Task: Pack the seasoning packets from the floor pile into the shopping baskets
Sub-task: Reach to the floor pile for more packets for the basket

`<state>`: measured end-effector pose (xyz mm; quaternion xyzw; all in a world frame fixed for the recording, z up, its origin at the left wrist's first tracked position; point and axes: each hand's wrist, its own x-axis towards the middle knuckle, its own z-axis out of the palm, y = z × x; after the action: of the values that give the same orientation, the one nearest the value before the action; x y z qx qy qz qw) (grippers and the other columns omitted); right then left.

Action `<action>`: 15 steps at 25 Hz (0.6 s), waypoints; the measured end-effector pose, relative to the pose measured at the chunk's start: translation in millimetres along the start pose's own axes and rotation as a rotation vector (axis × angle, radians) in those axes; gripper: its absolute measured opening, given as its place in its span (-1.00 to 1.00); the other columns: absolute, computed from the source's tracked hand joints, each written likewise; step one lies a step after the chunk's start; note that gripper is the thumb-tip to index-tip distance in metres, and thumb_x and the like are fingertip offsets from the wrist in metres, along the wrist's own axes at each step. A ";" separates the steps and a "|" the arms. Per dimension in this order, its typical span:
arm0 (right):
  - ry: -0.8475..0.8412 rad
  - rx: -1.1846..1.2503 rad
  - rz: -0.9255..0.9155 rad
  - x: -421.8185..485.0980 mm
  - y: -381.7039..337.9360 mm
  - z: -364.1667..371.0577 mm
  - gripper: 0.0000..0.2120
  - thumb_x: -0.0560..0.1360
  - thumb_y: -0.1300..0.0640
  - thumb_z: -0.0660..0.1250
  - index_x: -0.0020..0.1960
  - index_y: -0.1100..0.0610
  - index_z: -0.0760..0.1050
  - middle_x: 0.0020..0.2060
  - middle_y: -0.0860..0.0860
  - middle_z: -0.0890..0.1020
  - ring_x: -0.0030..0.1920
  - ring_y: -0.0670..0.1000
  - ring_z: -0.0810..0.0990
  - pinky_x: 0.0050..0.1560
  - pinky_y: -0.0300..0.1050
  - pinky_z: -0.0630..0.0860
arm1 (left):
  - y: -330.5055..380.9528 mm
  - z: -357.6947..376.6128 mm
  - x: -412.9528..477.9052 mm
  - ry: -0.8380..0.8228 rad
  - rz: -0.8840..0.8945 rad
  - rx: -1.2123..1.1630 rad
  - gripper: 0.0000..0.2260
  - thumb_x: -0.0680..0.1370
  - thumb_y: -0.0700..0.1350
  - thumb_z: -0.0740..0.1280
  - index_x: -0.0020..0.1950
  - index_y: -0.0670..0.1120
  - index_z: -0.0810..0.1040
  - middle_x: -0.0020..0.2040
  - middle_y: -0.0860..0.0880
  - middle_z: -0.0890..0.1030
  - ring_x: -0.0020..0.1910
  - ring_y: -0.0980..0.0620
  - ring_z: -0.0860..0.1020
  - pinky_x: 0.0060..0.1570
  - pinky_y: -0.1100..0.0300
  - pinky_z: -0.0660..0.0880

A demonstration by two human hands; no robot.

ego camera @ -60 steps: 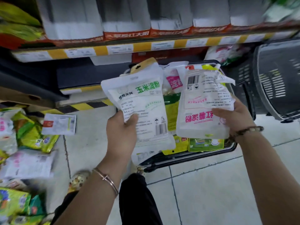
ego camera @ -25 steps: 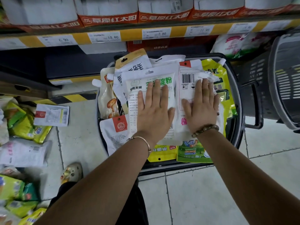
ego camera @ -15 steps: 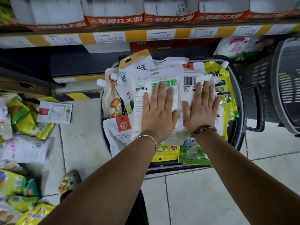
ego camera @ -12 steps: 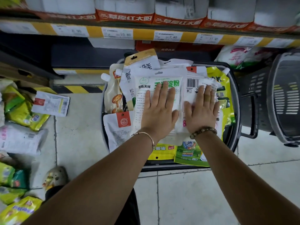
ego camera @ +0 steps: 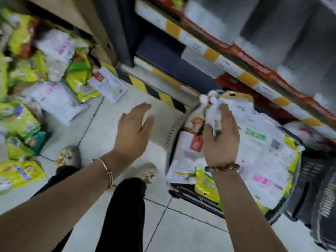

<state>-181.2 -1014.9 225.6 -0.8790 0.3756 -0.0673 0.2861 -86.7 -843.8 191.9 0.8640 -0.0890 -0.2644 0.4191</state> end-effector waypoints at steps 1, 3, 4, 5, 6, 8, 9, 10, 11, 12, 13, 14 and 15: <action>-0.068 -0.004 -0.055 0.9 -25.9 20.0 -0.47 0.46 0.15 0.23 0.41 0.20 0.30 0.37 0.19 0.38 0.38 0.21 0.33 0.34 0.13 0.30 | -18.2 -24.4 2.2 0.040 -0.049 -0.029 -0.57 0.52 0.05 0.11 0.34 -0.06 0.45 0.29 0.03 0.48 0.30 0.02 0.42 0.43 -0.12 0.15; -0.187 -0.031 -0.129 -1.4 -70.5 58.6 -0.50 0.46 0.23 0.29 0.39 0.24 0.33 0.34 0.22 0.40 0.35 0.23 0.37 0.29 0.22 0.35 | -48.4 -66.4 5.1 0.124 -0.133 -0.066 -0.57 0.51 0.04 0.13 0.32 -0.07 0.48 0.18 0.11 0.48 0.11 0.13 0.48 0.35 -0.16 0.26; -0.243 -0.041 -0.151 -4.4 -92.4 80.0 -0.51 0.46 0.25 0.31 0.38 0.24 0.34 0.33 0.21 0.42 0.34 0.22 0.38 0.27 0.24 0.37 | -64.1 -89.6 5.9 0.171 -0.169 -0.076 -0.58 0.51 0.04 0.14 0.31 -0.08 0.48 0.14 0.14 0.47 0.01 0.18 0.47 0.33 -0.16 0.29; -0.304 -0.047 -0.158 -8.4 -113.1 100.2 -0.51 0.47 0.26 0.31 0.39 0.22 0.34 0.34 0.19 0.42 0.35 0.20 0.38 0.27 0.23 0.37 | -79.9 -110.7 5.8 0.216 -0.200 -0.085 -0.60 0.52 0.02 0.16 0.31 -0.08 0.48 0.12 0.15 0.46 -0.07 0.23 0.44 0.32 -0.18 0.29; -0.372 -0.050 -0.156 -13.3 -136.2 123.7 -0.51 0.49 0.24 0.30 0.40 0.18 0.33 0.35 0.16 0.42 0.36 0.17 0.37 0.28 0.21 0.36 | -99.0 -134.3 5.1 0.263 -0.231 -0.092 -0.63 0.53 -0.01 0.20 0.31 -0.08 0.48 0.12 0.15 0.45 -0.11 0.27 0.41 0.31 -0.19 0.30; -0.476 -0.079 -0.150 -22.9 -174.3 164.2 -0.51 0.51 0.19 0.28 0.42 0.12 0.30 0.36 0.10 0.41 0.38 0.11 0.34 0.33 0.15 0.32 | -133.5 -173.8 4.6 0.338 -0.287 -0.101 -0.68 0.56 -0.09 0.26 0.31 -0.07 0.46 0.13 0.12 0.46 -0.06 0.22 0.42 0.29 -0.22 0.31; -0.511 -0.103 -0.160 -27.6 -192.7 184.1 -0.51 0.51 0.17 0.28 0.42 0.11 0.30 0.36 0.09 0.41 0.38 0.10 0.34 0.34 0.12 0.31 | -149.6 -193.8 4.8 0.368 -0.318 -0.104 -0.68 0.57 -0.11 0.27 0.32 -0.07 0.46 0.15 0.08 0.49 0.02 0.17 0.46 0.28 -0.21 0.31; -0.541 -0.123 -0.172 -32.4 -209.9 201.9 -0.51 0.51 0.15 0.28 0.42 0.11 0.31 0.36 0.08 0.41 0.37 0.09 0.34 0.35 0.08 0.30 | -163.8 -212.2 4.3 0.389 -0.355 -0.109 -0.67 0.57 -0.12 0.28 0.33 -0.07 0.45 0.19 0.03 0.51 0.10 0.07 0.48 0.27 -0.20 0.33; -0.572 -0.136 -0.183 -37.5 -229.1 221.2 -0.51 0.51 0.14 0.29 0.41 0.11 0.31 0.35 0.08 0.42 0.36 0.08 0.34 0.35 0.05 0.30 | -179.2 -232.3 3.6 0.408 -0.398 -0.119 -0.66 0.56 -0.11 0.28 0.34 -0.07 0.44 0.23 -0.02 0.52 0.15 -0.04 0.49 0.26 -0.20 0.34; -0.599 -0.146 -0.195 -42.5 -246.0 237.6 -0.51 0.50 0.14 0.30 0.41 0.11 0.32 0.35 0.07 0.42 0.35 0.08 0.35 0.35 0.02 0.30 | -192.9 -249.2 2.6 0.420 -0.431 -0.126 -0.65 0.56 -0.10 0.29 0.35 -0.07 0.43 0.26 -0.04 0.51 0.18 -0.11 0.49 0.25 -0.19 0.35; -0.622 -0.155 -0.207 -47.1 -261.9 252.9 -0.51 0.49 0.15 0.31 0.40 0.11 0.33 0.34 0.07 0.43 0.35 0.08 0.36 0.34 0.01 0.31 | -205.6 -263.9 1.2 0.431 -0.455 -0.126 -0.64 0.56 -0.09 0.29 0.35 -0.07 0.43 0.28 -0.04 0.50 0.21 -0.13 0.48 0.26 -0.18 0.34; -0.642 -0.162 -0.219 -52.1 -277.2 268.7 -0.51 0.49 0.15 0.32 0.40 0.12 0.34 0.34 0.07 0.44 0.34 0.09 0.37 0.33 0.01 0.32 | -218.5 -278.1 -0.6 0.443 -0.477 -0.124 -0.63 0.56 -0.08 0.29 0.36 -0.07 0.42 0.30 -0.03 0.49 0.24 -0.12 0.47 0.28 -0.16 0.33; -0.660 -0.165 -0.230 -56.7 -290.8 283.6 -0.52 0.49 0.16 0.33 0.39 0.12 0.35 0.33 0.07 0.45 0.34 0.09 0.39 0.33 0.02 0.33 | -230.6 -290.1 -2.8 0.451 -0.497 -0.127 -0.62 0.57 -0.07 0.29 0.37 -0.08 0.41 0.32 -0.03 0.48 0.27 -0.11 0.46 0.29 -0.15 0.32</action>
<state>53.9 -685.8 157.4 -0.9101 0.1656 0.2189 0.3105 49.5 -500.4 162.7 0.8682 0.2358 -0.1658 0.4039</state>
